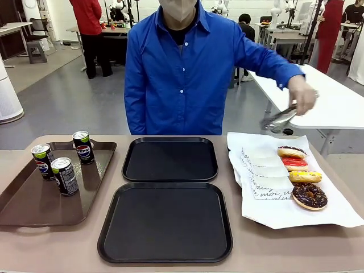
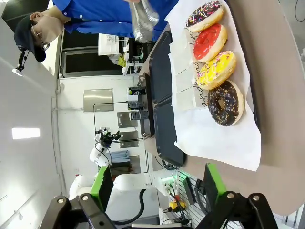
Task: Set up donuts and drinks on trays.
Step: Pick up one Pepsi coke and place it on the Flat Tray.
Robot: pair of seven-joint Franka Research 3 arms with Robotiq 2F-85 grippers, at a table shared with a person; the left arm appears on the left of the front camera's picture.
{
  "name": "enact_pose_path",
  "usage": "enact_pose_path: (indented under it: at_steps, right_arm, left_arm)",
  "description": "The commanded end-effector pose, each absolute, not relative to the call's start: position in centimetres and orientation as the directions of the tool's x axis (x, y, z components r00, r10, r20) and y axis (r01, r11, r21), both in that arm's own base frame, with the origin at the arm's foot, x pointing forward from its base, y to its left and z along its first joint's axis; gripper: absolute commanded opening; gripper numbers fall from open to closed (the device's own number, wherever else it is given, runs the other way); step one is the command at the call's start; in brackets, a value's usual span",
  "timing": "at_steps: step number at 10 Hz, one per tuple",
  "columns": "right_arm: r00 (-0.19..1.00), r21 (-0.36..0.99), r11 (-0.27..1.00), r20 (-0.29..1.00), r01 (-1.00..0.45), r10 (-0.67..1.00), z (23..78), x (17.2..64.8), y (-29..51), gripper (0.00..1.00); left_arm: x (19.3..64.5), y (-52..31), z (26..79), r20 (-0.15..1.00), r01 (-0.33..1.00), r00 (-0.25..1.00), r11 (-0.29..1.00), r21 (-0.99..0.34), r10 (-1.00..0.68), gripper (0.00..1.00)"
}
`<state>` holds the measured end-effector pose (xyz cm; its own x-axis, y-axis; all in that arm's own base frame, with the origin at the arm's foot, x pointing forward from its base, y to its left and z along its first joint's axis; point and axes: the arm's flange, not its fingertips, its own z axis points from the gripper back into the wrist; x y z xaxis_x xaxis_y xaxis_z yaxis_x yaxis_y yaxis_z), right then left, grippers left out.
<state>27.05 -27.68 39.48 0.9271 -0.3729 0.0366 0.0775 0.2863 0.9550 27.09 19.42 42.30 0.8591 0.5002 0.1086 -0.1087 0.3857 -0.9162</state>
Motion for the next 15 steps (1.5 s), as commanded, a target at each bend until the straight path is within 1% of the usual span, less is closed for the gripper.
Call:
enact_pose_path:
  at_steps: [1, 10, 12, 13, 14, 15]
  right_arm:
    - [0.927, 0.960, 0.272, 0.035, 0.073, -0.373, 39.5, 26.9, -27.7, 1.00]
    - [0.927, 0.960, 0.272, 0.035, 0.073, -0.373, 39.5, 26.9, -27.7, 1.00]
    - [0.927, 0.960, 0.272, 0.035, 0.073, -0.373, 39.5, 26.9, -27.7, 1.00]
    - [0.927, 0.960, 0.272, 0.035, 0.073, -0.373, 39.5, 26.9, -27.7, 1.00]
    - [0.927, 0.960, 0.272, 0.035, 0.073, -0.373, 39.5, 26.9, -27.7, 1.00]
    - [0.927, 0.960, 0.272, 0.035, 0.073, -0.373, 39.5, 26.9, -27.7, 1.00]
  left_arm:
    - [27.2, 19.5, 42.3, 0.102, -0.121, 0.850, 0.380, -0.917, 0.518, 1.00]
    - [27.1, 19.4, 42.3, 0.108, -0.111, 0.859, 0.387, -0.915, 0.501, 1.00]
    - [29.4, 17.8, 46.7, 0.162, -0.108, 0.864, 0.490, -0.865, 0.477, 1.00]
    - [30.8, 16.6, 49.7, 0.194, -0.120, 0.874, 0.584, -0.803, 0.445, 1.00]
    - [31.1, 14.6, 52.2, 0.226, -0.131, 0.893, 0.705, -0.697, 0.389, 1.00]
    - [31.5, 12.4, 53.9, 0.215, -0.142, 0.918, 0.781, -0.608, 0.335, 1.00]
